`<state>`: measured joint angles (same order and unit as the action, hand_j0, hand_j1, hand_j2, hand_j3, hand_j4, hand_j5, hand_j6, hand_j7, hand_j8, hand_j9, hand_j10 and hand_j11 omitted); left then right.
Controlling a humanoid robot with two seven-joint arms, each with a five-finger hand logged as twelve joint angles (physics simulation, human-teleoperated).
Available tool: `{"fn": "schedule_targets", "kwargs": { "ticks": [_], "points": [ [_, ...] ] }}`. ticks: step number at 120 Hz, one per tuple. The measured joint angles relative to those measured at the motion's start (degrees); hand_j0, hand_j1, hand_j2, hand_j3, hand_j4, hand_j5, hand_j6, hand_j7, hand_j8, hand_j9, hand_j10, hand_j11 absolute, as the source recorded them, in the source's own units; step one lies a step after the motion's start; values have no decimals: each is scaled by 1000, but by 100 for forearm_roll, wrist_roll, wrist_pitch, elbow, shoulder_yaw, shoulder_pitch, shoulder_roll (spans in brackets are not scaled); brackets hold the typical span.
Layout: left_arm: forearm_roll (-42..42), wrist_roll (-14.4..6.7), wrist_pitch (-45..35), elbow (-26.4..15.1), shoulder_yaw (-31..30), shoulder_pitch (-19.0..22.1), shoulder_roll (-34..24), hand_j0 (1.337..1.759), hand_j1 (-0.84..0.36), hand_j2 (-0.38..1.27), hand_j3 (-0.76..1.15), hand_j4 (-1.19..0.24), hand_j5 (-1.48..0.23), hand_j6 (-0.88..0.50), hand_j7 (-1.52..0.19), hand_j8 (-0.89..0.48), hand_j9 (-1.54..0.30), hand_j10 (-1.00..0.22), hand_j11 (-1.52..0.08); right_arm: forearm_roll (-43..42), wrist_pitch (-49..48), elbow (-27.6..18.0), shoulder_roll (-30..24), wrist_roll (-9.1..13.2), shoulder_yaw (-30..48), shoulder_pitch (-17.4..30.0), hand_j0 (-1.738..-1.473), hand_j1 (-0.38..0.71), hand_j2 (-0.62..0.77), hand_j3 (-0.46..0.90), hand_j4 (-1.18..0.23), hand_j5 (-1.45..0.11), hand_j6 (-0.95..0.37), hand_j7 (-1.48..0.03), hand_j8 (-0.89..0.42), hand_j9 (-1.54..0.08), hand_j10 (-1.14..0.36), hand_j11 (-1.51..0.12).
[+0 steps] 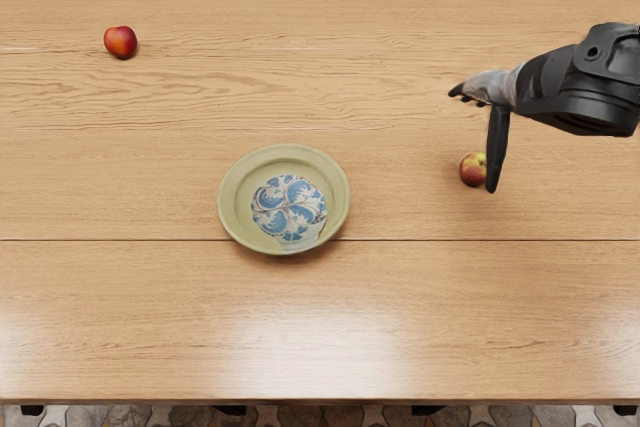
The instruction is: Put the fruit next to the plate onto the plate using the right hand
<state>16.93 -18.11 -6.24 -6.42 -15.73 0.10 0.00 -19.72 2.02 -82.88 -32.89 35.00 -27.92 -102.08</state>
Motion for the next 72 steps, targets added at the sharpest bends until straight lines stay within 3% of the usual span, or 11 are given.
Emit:
{"fn": "schedule_targets", "kwargs": {
  "ticks": [18,39,72],
  "points": [
    [-1,0,0,0,0,-2,0,1658,332,3,0,-15,-19,-15,-19,-15,-19,-15,-19,-343,1505,-448,66,0,-168,249,-1658,-349,0,0,-2,0,-3,0,-2,0,-1,0],
    [0,-1,0,0,0,-1,0,1658,332,3,0,-15,-19,-15,-19,-15,-19,-15,-19,-455,2457,-715,295,0,-228,581,-1658,-349,1,0,-1,0,-2,0,-2,0,-1,0],
    [0,-1,0,0,-7,-19,0,1658,332,3,0,-15,-19,-15,-19,-15,-19,-15,-19,-751,3212,-382,456,0,-268,1253,-1658,-349,1,0,-1,0,-2,0,-1,0,-1,0]
  ]
}}
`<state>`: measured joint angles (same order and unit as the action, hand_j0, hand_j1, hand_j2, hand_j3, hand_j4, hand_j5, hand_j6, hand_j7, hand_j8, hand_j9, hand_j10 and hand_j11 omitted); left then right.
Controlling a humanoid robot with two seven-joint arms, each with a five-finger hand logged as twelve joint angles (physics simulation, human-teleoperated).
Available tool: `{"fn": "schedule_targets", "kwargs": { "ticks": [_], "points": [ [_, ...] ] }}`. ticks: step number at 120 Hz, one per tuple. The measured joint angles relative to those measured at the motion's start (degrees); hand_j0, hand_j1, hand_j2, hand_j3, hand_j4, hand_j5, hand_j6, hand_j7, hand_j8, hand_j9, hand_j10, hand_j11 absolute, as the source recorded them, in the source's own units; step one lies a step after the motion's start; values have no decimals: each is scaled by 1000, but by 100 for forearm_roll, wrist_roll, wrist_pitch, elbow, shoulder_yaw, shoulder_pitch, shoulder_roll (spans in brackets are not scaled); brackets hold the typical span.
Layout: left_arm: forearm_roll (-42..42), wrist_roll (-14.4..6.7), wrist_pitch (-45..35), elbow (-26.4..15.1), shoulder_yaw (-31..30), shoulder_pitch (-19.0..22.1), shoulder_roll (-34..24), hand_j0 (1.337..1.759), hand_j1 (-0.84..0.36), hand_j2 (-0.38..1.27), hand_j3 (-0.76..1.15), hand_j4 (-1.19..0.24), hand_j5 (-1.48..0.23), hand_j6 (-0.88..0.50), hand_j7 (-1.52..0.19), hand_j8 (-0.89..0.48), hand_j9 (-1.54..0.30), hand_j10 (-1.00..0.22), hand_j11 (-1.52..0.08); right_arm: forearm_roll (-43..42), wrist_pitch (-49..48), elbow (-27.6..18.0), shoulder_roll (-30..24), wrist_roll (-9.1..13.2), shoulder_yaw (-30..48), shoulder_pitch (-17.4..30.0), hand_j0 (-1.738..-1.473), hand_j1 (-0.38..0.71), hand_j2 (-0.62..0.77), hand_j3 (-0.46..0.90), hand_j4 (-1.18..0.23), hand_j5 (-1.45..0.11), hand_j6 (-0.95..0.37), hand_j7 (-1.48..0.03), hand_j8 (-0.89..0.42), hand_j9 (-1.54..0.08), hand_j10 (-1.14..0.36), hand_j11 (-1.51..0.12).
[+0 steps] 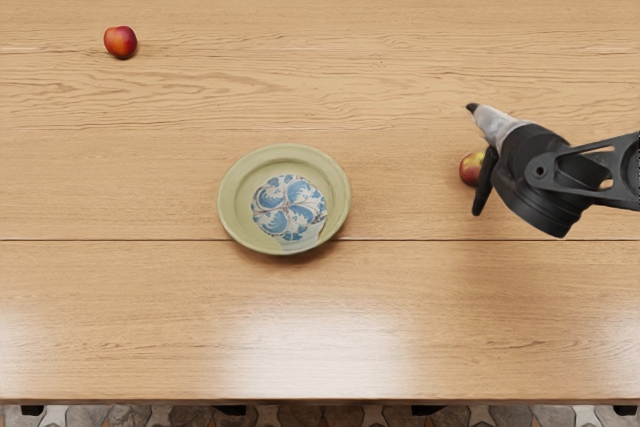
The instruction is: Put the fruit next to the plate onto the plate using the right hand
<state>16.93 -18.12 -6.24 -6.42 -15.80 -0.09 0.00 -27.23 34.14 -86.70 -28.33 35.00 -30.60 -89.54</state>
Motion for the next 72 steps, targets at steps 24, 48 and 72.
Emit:
{"fn": "schedule_targets", "kwargs": {
  "ticks": [24,48,72],
  "points": [
    [-1,-1,0,0,-3,0,0,1658,332,3,0,-15,-19,-15,-19,-15,-19,-15,-19,-215,74,292,93,0,13,356,-1658,-349,1,0,-1,0,-2,0,-1,0,-1,0],
    [-4,-1,0,-6,-15,-9,0,1658,332,3,0,-15,-19,-15,-19,-15,-19,-15,-19,-321,85,601,120,0,13,510,-1658,-349,1,0,-1,0,-2,0,-1,0,-1,0],
    [-2,0,0,-36,-19,-9,0,1658,332,3,0,-15,-19,-15,-19,-15,-19,-15,-19,-435,87,1220,284,0,8,804,-1658,-349,1,0,-1,0,-2,0,-1,0,-1,0]
  ]
}}
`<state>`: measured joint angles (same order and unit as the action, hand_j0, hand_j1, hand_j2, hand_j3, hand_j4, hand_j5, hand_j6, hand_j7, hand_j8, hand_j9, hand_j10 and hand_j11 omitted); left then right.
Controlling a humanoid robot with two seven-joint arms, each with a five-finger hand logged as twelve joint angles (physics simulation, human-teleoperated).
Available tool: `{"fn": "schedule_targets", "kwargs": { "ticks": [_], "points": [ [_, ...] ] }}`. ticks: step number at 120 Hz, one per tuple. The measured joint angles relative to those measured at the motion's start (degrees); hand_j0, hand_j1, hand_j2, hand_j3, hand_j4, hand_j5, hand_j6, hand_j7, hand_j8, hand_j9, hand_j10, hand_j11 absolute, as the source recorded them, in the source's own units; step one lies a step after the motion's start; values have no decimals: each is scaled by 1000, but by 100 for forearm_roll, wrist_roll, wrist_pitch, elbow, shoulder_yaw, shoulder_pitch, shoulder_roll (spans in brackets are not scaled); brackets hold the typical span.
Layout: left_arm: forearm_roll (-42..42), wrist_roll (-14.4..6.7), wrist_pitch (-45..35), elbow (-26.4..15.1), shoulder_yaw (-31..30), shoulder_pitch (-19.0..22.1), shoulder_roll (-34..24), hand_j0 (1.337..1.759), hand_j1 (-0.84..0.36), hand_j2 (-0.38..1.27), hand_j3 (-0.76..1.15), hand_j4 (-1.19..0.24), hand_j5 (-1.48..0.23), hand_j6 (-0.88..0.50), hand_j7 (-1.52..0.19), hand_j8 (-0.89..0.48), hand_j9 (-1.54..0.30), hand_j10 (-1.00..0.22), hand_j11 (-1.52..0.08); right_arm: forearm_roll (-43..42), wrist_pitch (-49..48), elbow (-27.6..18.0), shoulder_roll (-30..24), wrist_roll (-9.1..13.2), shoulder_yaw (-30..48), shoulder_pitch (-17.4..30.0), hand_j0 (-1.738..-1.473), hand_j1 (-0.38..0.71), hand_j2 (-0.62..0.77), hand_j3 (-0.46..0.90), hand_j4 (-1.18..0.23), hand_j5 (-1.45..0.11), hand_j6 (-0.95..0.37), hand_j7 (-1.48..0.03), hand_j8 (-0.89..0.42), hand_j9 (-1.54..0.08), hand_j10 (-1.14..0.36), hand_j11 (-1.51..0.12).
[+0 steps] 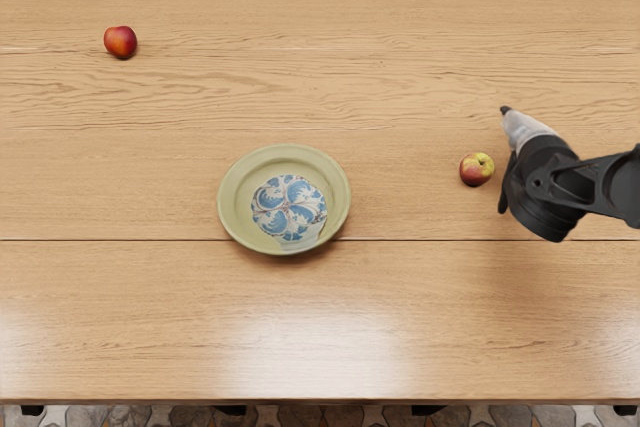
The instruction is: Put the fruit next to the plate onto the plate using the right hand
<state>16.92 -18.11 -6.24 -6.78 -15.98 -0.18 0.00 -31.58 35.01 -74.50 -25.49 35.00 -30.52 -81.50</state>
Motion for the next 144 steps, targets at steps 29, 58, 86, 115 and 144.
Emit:
{"fn": "schedule_targets", "kwargs": {
  "ticks": [29,58,86,115,144],
  "points": [
    [1,-1,0,0,6,-8,0,1658,332,3,0,-15,-19,-15,-19,-15,-19,-15,-19,15,0,268,274,0,27,130,-1658,-226,-19,0,-104,-134,-105,-134,-104,-134,-104,-134],
    [0,-2,0,1,15,-8,0,1658,332,3,0,-15,-19,-15,-19,-15,-19,-15,-19,24,0,314,525,0,112,164,-1658,-123,-36,0,-190,-246,-191,-246,-191,-246,-190,-246],
    [2,-1,0,1,16,-8,0,1658,332,3,0,-15,-19,-15,-19,-15,-19,-15,-19,-4,0,340,629,0,145,187,-1658,-39,-50,0,-260,-337,-261,-337,-261,-337,-260,-337],
    [0,-1,0,1,9,-8,0,1658,332,3,0,-15,-19,-15,-19,-15,-19,-15,-19,-21,0,324,613,0,136,182,-1658,26,-61,0,-314,-407,-315,-407,-314,-407,-314,-407],
    [-1,0,0,1,8,-8,0,1658,332,3,0,-15,-19,-15,-19,-15,-19,-15,-19,-29,0,324,618,0,126,193,-1658,128,-78,0,-399,-518,-400,-518,-400,-518,-399,-518]
  ]
}}
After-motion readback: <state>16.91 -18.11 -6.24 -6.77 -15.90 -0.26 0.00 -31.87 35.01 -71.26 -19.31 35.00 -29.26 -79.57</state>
